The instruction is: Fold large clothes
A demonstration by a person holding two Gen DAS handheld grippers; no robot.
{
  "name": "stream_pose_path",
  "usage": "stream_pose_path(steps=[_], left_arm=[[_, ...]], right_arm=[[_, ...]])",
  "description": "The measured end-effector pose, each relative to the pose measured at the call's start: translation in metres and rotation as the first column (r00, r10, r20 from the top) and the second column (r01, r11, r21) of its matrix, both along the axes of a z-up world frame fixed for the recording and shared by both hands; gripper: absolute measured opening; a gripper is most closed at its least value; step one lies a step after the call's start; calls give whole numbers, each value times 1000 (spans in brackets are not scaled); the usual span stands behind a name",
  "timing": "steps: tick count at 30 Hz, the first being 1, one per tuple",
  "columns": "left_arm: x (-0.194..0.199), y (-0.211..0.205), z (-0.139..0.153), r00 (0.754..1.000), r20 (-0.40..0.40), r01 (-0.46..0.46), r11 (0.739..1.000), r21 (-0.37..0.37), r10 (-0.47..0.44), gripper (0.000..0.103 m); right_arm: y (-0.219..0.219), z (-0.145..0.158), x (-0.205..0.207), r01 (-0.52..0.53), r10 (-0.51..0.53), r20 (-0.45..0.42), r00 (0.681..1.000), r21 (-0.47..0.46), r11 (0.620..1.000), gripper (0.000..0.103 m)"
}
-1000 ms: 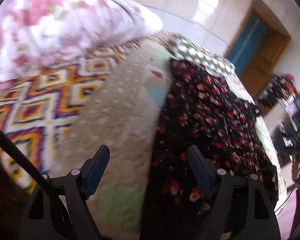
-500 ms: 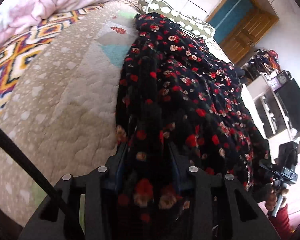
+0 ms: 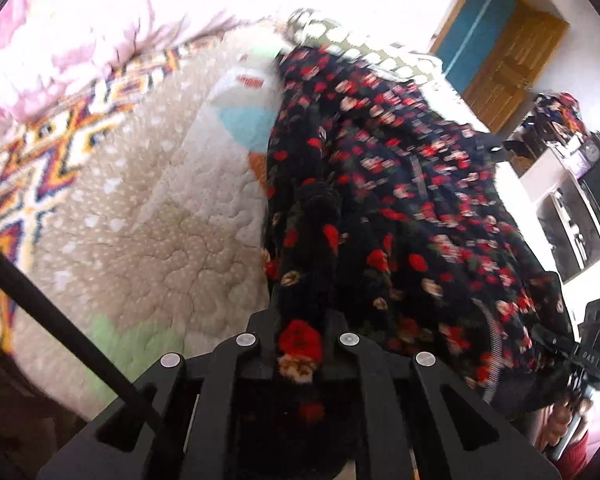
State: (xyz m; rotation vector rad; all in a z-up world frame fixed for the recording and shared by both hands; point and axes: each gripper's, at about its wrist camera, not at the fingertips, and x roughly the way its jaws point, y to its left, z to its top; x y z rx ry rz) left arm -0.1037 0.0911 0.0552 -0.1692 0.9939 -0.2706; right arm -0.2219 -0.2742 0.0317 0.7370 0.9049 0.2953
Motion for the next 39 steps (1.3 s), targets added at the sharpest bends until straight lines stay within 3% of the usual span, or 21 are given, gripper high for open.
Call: stream_pose_path(steps=[5, 9, 11, 14, 16, 18, 21, 24, 25, 26, 27, 30, 33, 36, 39], left_arm=[[-57, 3, 19, 999, 41, 17, 1000, 3, -18, 10], [-79, 13, -11, 1000, -3, -19, 1000, 15, 19, 11], [-86, 20, -21, 999, -25, -35, 999, -10, 35, 13], [-97, 22, -22, 1000, 3, -17, 1000, 2, 17, 28], [-100, 19, -26, 1000, 21, 15, 1000, 0, -14, 50], [-100, 18, -32, 1000, 16, 11, 1000, -10, -11, 57], [-101, 17, -44, 1000, -10, 1, 999, -50, -2, 57], [-100, 19, -52, 999, -44, 6, 999, -50, -9, 12], [-101, 20, -51, 999, -44, 4, 998, -67, -7, 12], [-103, 23, -49, 999, -41, -2, 996, -88, -2, 12], [-105, 26, -43, 999, -37, -1, 994, -106, -3, 11], [-107, 35, -22, 1000, -29, -6, 984, -177, 1, 10], [-94, 46, 1, 1000, -25, -15, 963, -268, 8, 10], [-53, 50, 32, 1000, -15, -27, 946, -323, 24, 9], [1, 46, 59, 998, 9, -50, 942, -332, 56, 9]], right_arm=[[-10, 19, -50, -16, 15, 49, 999, 17, 1000, 11], [-14, 0, -76, -5, 4, -9, 1000, -56, 998, 11], [-18, -9, -82, 16, -17, -32, 999, -27, 1000, 15], [-19, -9, -92, 33, -34, -23, 999, -25, 999, 24], [-12, -6, -94, 13, -13, -14, 1000, -49, 999, 35], [-11, -7, -97, -10, 8, -22, 1000, -78, 997, 44], [-4, -9, -93, -19, 16, -34, 999, -108, 994, 44], [3, -11, -93, -41, 36, -38, 999, -139, 989, 43], [5, -12, -92, -54, 49, -41, 998, -148, 987, 41], [5, -13, -92, -72, 65, -55, 996, -146, 987, 26], [4, -14, -92, -93, 83, -72, 994, -139, 986, 20], [-3, 0, -91, -115, 111, -55, 992, -56, 992, 20], [-15, 30, -81, -120, 119, 28, 993, 41, 992, 19], [-27, 65, -53, -117, 109, 108, 988, 78, 990, 18], [-40, 99, -2, -77, 66, 174, 982, 55, 996, 18]])
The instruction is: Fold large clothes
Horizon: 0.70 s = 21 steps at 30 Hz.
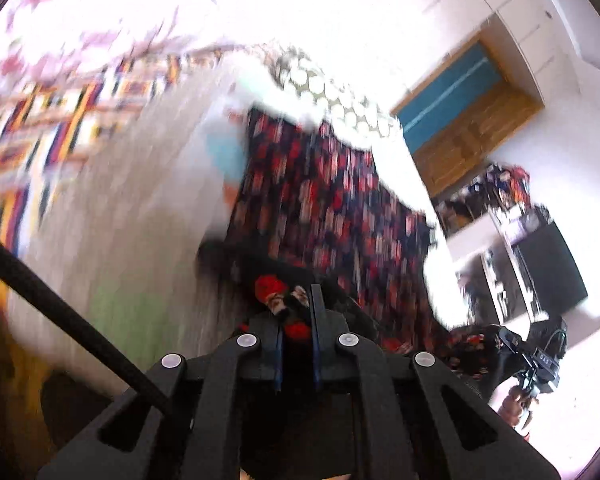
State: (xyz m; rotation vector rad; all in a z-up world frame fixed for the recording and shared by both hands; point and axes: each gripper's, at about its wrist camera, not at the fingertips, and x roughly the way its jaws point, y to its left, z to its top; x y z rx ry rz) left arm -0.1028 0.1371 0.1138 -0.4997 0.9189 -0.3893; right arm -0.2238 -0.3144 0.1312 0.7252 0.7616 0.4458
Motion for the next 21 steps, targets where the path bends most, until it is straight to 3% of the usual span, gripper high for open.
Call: stream_pose_path(steps=[4, 7, 9, 12, 15, 19, 21], left_arm=[[108, -21, 8, 998, -32, -59, 997, 57, 61, 11], [176, -27, -19, 984, -103, -137, 987, 89, 146, 17], [206, -22, -50, 961, -216, -170, 985, 40, 174, 18], [213, -10, -68, 949, -261, -203, 976, -73, 177, 19], [213, -1, -65, 959, -246, -182, 972, -151, 142, 24], [213, 9, -60, 958, -252, -194, 956, -220, 136, 24], [212, 13, -54, 961, -247, -189, 951, -246, 127, 26]], right_arm=[[-29, 16, 99, 123, -123, 3, 992, -12, 992, 18], [-49, -7, 173, 218, -227, -66, 972, -116, 969, 21], [-62, -40, 208, 268, -298, -178, 938, -174, 948, 41], [-76, -73, 219, 338, -353, -250, 902, -103, 936, 46], [-85, -84, 217, 333, -336, -231, 913, -50, 941, 52], [-95, -72, 211, 326, -326, -192, 926, -33, 945, 52], [-103, -59, 207, 342, -335, -155, 930, 25, 939, 52]])
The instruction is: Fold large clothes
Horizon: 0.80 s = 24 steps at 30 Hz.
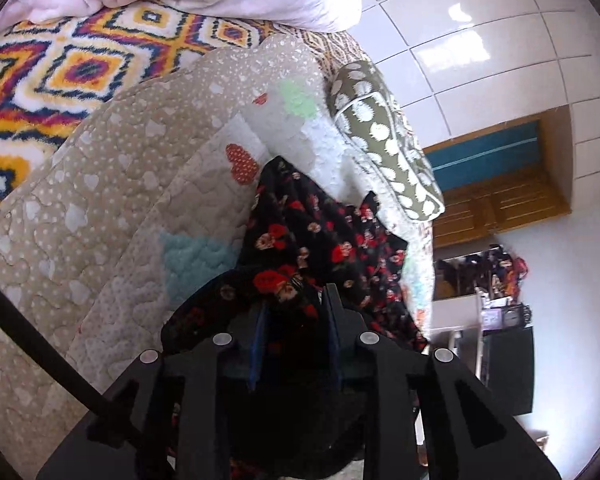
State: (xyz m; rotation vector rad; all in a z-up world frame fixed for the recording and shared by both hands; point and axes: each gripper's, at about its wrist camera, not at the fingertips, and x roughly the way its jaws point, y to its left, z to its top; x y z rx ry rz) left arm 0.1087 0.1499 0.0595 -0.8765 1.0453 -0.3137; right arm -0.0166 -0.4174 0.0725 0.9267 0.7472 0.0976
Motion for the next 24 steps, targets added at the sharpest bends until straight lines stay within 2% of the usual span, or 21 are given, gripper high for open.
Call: stream_pose_path(steps=[1, 2, 3, 4, 6, 8, 10, 12, 14, 16, 19, 21, 24], left_arm=[[1, 2, 1, 1000, 3, -4, 1000, -14, 4, 29], [-1, 5, 4, 1000, 10, -17, 999, -32, 17, 34], [-1, 7, 8, 999, 20, -36, 999, -34, 37, 47], [-4, 12, 15, 996, 44, -70, 997, -32, 71, 59], [-9, 23, 27, 990, 83, -111, 992, -68, 116, 72], [-11, 30, 34, 986, 91, -133, 987, -88, 141, 75], [-15, 31, 40, 986, 94, -137, 990, -26, 139, 75], [-23, 25, 47, 985, 124, -129, 987, 96, 116, 75], [-32, 18, 49, 984, 157, -118, 972, 202, 87, 75], [-44, 8, 48, 979, 195, -113, 941, 318, 52, 75], [-64, -2, 39, 968, 251, -141, 878, 458, 24, 75], [-75, -3, 29, 960, 280, -172, 833, 526, 21, 75], [-84, 4, 13, 948, 316, -230, 783, 578, 46, 75]], right_arm=[[-4, 7, -3, 24, -24, 16, 1000, 7, 1000, 54], [-11, 14, -7, 62, -63, 35, 997, 13, 998, 63], [-15, 20, -11, 87, -88, 49, 995, 19, 996, 71], [-21, 26, -14, 125, -126, 59, 990, 22, 992, 74], [-30, 35, -20, 166, -167, 64, 984, 9, 986, 76], [-23, 45, -24, 126, -124, 78, 989, -32, 991, 76], [-4, 55, -28, 64, -56, 80, 995, -102, 993, 76], [32, 63, -29, -49, 61, 59, 996, -194, 980, 76], [70, 66, -33, -161, 178, 46, 983, -253, 954, 76], [117, 67, -35, -277, 300, 32, 954, -302, 912, 76], [184, 67, -34, -405, 436, -7, 900, -383, 830, 76], [227, 71, -31, -469, 511, -26, 859, -437, 767, 76], [285, 68, -24, -539, 596, -49, 802, -491, 685, 76]])
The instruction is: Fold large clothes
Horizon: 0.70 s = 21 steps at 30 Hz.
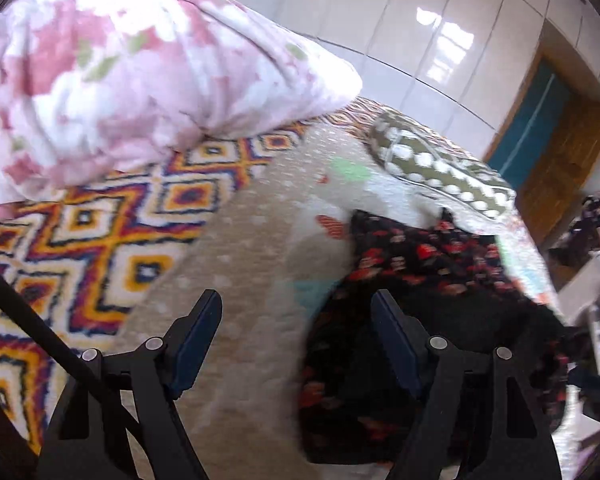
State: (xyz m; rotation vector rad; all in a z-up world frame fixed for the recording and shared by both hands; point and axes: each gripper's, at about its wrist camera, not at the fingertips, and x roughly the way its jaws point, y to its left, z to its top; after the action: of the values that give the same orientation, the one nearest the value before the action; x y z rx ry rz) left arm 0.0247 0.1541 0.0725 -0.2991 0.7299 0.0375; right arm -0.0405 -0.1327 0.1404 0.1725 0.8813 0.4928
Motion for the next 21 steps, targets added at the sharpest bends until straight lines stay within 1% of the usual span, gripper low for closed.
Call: stream_pose_path(steps=[2, 4, 6, 7, 8, 9, 11, 12, 13, 14, 15, 16, 17, 18, 20, 21], left_arm=[[-4, 7, -8, 999, 23, -25, 1000, 17, 25, 75], [-8, 13, -15, 999, 43, -27, 999, 36, 25, 75], [-12, 17, -20, 998, 65, -22, 997, 76, 17, 75], [-13, 18, -23, 997, 70, -20, 994, 105, 13, 75], [-11, 19, -24, 998, 62, -7, 992, 123, 0, 75], [-9, 18, -24, 998, 56, 8, 992, 129, -16, 75], [-7, 20, -22, 997, 70, 37, 992, 121, -46, 75], [-8, 24, -21, 996, 84, 32, 993, 114, -41, 75], [-8, 24, -20, 995, 90, 24, 993, 116, -35, 75], [-8, 26, -19, 995, 95, 18, 993, 113, -29, 75], [-8, 29, -18, 994, 102, 17, 995, 97, -27, 75], [-8, 31, -17, 994, 104, 20, 997, 80, -28, 75], [-7, 35, -16, 994, 103, 24, 998, 56, -29, 75], [-7, 37, -15, 994, 102, 28, 999, 34, -32, 75], [-4, 44, -15, 995, 94, 32, 999, -29, -30, 75], [-3, 47, -16, 996, 90, 32, 998, -52, -27, 76]], right_arm=[[31, -5, 5, -41, 42, 7, 999, -47, 998, 76], [64, -13, 13, -69, 72, 18, 997, -112, 991, 76], [88, -22, 24, -89, 95, 24, 995, -165, 982, 76], [103, -26, 31, -102, 109, 24, 994, -209, 973, 76], [115, -30, 39, -105, 116, 26, 993, -261, 960, 76], [131, -36, 49, -101, 122, 37, 992, -353, 930, 76], [148, -49, 62, -103, 140, 47, 989, -464, 880, 76], [156, -58, 71, -101, 138, 34, 990, -514, 852, 72], [158, -62, 82, -102, 129, 14, 992, -527, 844, 61], [156, -63, 92, -111, 120, -15, 993, -504, 857, 15], [152, -61, 105, -97, 91, -36, 995, -470, 877, 3], [145, -53, 122, -60, 52, -29, 998, -435, 899, 3], [141, -48, 134, -33, 27, -21, 999, -423, 906, 3], [137, -41, 155, 8, -15, -14, 1000, -410, 912, 3], [130, -37, 188, 72, -87, -19, 996, -412, 909, 3], [127, -37, 210, 115, -139, -25, 990, -432, 894, 3]])
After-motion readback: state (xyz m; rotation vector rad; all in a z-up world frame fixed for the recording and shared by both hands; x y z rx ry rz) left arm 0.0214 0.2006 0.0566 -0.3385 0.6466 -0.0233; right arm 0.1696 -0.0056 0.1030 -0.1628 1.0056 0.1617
